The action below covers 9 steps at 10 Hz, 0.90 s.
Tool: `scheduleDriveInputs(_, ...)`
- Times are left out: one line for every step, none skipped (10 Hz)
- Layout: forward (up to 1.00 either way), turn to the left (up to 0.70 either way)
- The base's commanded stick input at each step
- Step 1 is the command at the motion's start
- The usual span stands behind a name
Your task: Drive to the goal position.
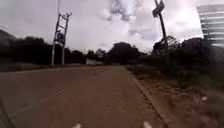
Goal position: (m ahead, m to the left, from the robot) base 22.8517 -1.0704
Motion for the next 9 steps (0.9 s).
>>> scheduleDriveInputs(0.50,0.00)
scheduleDriveInputs(0.50,0.00)
scheduleDriveInputs(0.50,0.00)
scheduleDriveInputs(0.50,0.00)
scheduleDriveInputs(0.50,0.00)
scheduleDriveInputs(0.50,0.00)
scheduleDriveInputs(0.50,0.00)
scheduleDriveInputs(0.50,0.00)
scheduleDriveInputs(0.50,0.00)
